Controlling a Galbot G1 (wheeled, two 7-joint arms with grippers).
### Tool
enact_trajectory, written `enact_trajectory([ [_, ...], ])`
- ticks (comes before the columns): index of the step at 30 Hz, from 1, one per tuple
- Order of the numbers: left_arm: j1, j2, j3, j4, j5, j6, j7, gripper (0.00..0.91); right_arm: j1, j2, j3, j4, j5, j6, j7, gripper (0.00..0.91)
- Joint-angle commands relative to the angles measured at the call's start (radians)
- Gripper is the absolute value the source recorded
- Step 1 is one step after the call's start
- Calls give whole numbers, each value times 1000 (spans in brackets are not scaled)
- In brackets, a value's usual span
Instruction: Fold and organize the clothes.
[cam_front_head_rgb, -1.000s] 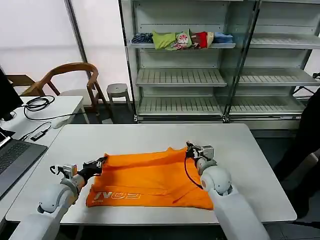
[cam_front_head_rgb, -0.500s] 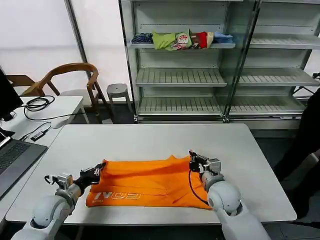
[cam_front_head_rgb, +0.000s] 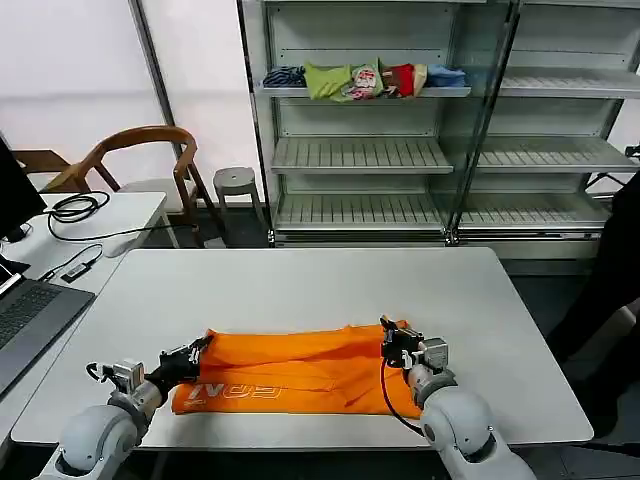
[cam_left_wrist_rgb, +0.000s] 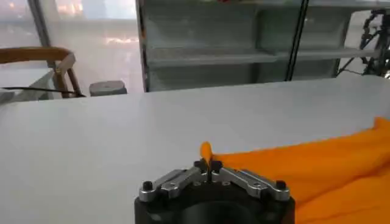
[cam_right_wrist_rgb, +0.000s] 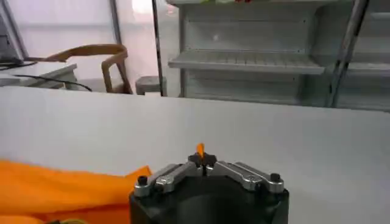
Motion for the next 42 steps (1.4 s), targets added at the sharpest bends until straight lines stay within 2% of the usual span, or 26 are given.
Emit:
enact_trajectory([
  [1,19,0,-5,-13,6,4,1,20,-23,-3,5,7,-3,1,0,0],
  [14,17,13,3,1,28,12,0,30,-20,0,-5,-24,-13,2,-7,0],
  [15,18,14,4,-1,36,15,-2,141,-22,1,-7,-25,-18,3,-10,0],
  [16,21,15,4,-6,38,22,-2,877,-23,1,-8,-25,-19,2,-11,0],
  [17,23,16,4,-13,52,33,-6,907,-25,0,-9,-25,-21,-1,-17,0],
  [18,24,17,2,-16,54,35,-5,907,-29,-4,-11,-23,-29,-1,-21,10],
  [19,26,17,2,-19,64,39,-6,907,-34,-5,-14,-21,-45,-1,-17,907],
  [25,34,23,-24,-61,77,55,-13,907,-41,-7,5,-9,-49,-1,-24,907],
  [31,28,32,-60,-116,9,30,-79,907,-58,-20,41,37,-69,0,-31,907],
  [36,88,24,-43,-170,-40,-9,-239,907,-103,-26,80,104,-98,14,-46,907],
  [42,159,-24,32,-203,-30,-28,-440,907,-174,-35,128,187,-136,32,-65,907],
])
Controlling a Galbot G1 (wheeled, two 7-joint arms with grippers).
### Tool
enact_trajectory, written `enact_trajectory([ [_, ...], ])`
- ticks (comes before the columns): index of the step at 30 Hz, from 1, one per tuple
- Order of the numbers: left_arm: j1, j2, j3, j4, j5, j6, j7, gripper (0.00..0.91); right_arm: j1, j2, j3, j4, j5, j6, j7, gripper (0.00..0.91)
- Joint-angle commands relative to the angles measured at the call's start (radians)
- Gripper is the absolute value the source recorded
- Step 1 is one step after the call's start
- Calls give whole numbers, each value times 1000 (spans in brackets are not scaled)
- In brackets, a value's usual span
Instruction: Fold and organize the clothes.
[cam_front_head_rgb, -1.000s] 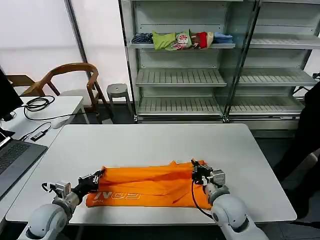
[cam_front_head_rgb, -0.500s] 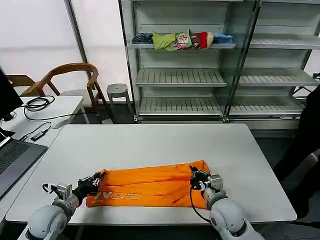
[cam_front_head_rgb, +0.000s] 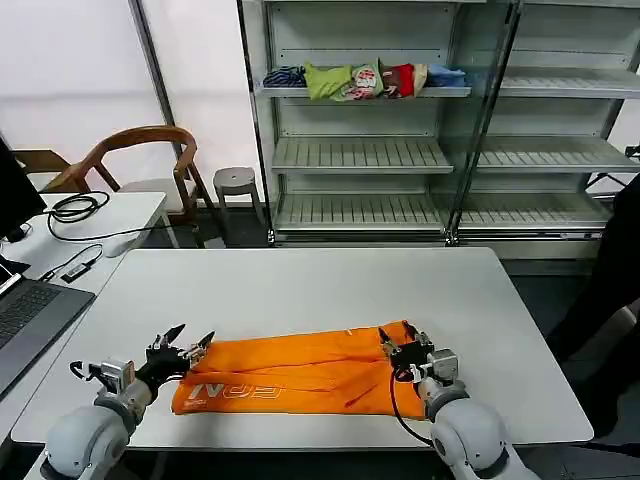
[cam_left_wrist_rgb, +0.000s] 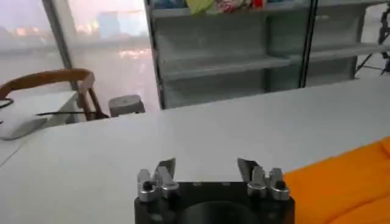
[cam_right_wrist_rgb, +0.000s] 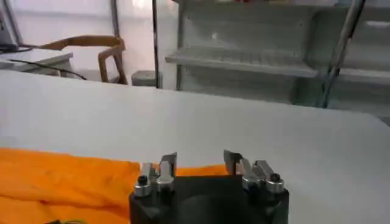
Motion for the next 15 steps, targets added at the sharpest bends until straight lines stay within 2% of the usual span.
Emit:
enact_trajectory([
  [1,94,-51,76,-71,-30,-42,-320,907,-99,-10,82,136,-54,19,-19,907],
  [5,81,-72,113,-53,-28,-54,-382,907,-122,-14,112,159,-64,24,-25,907],
  [15,86,-82,119,-46,-26,-62,-394,907,-151,-13,125,147,-89,41,-30,907],
])
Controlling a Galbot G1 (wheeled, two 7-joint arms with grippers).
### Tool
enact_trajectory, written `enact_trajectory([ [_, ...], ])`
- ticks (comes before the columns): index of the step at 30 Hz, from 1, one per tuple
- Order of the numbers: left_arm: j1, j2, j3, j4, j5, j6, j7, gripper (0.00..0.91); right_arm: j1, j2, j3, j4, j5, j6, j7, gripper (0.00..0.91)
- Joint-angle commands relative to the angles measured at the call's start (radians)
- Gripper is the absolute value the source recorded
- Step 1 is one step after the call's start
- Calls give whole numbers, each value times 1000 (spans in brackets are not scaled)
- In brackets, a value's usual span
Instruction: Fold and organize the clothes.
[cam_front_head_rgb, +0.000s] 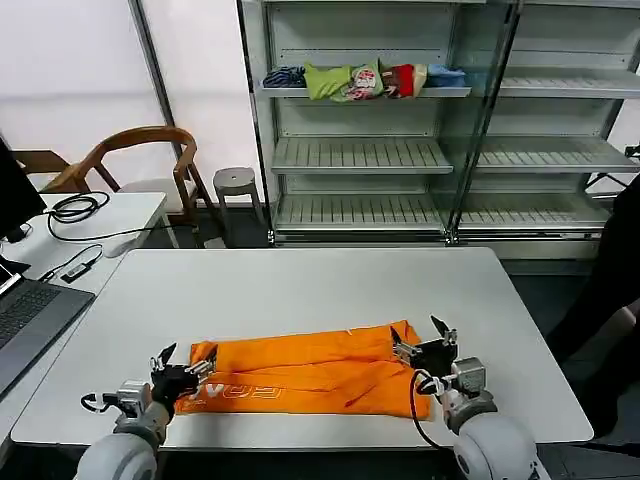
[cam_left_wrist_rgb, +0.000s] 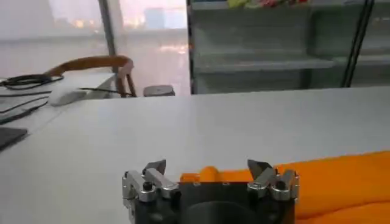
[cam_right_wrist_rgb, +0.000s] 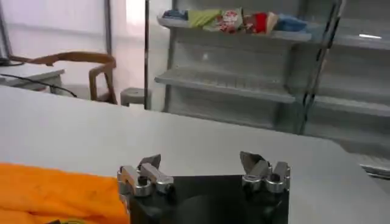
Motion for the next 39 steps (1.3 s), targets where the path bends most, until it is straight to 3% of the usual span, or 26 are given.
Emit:
enact_trajectory([
  [1,28,-19,29,-16,-8,-15,-115,907,-48,2,32,35,-32,14,-6,907],
  [32,13,-42,49,48,-17,-19,-120,907,-61,20,15,10,-64,24,-15,907],
  [33,15,-43,51,48,-15,-18,-120,715,-61,21,13,8,-67,25,-15,907],
  [34,16,-45,53,49,-16,-18,-119,151,-61,22,11,7,-69,26,-16,907],
  [35,16,-47,55,50,-15,-19,-117,151,-61,22,10,6,-70,26,-16,907],
  [36,17,-49,56,51,-15,-20,-115,20,-61,22,10,7,-70,26,-16,907],
  [39,18,-52,60,51,-15,-21,-111,20,-60,20,11,8,-70,26,-16,907],
])
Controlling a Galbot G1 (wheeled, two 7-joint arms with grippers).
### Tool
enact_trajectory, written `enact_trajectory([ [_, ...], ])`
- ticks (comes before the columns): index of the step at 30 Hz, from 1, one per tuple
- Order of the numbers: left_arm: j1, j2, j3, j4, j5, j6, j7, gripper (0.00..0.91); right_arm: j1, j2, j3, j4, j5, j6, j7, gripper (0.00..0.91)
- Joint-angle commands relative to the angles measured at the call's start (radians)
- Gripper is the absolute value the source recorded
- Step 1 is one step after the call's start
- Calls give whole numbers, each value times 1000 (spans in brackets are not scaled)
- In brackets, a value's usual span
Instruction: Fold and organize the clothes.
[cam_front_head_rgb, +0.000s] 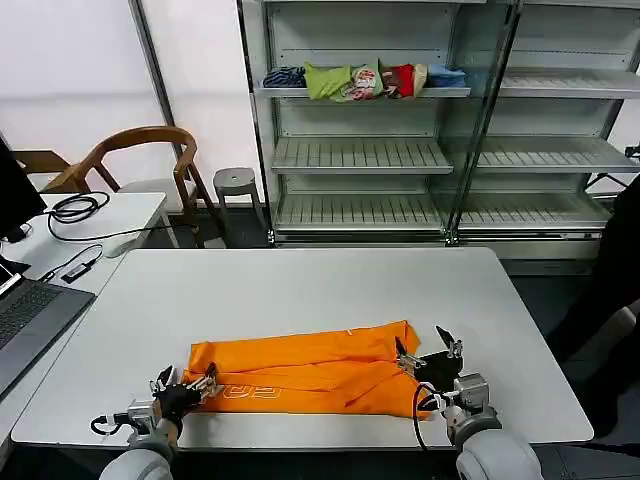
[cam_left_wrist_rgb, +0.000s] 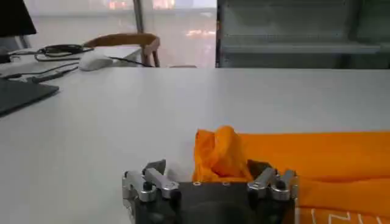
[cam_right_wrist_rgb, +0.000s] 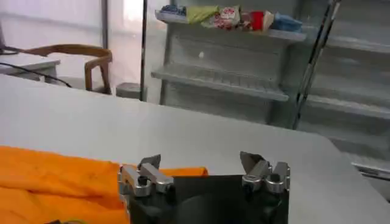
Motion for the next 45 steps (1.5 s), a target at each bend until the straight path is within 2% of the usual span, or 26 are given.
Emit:
enact_trajectory([
  [1,2,-5,10,4,1,0,3,20,-1,-1,1,-1,-3,1,0,907],
  [15,-4,-17,18,12,12,-3,21,20,-16,6,-1,-2,-15,5,-1,907],
  [21,-5,8,-45,-5,20,4,49,20,-13,3,-3,-1,-19,9,-3,907],
  [29,11,129,-222,-19,23,52,119,20,8,-5,-7,1,-14,12,-7,907],
  [39,54,309,-437,116,47,68,217,20,26,-5,-12,-5,-10,33,-19,907],
  [45,85,356,-498,115,104,63,252,20,28,-6,-7,-7,-8,42,-23,907],
])
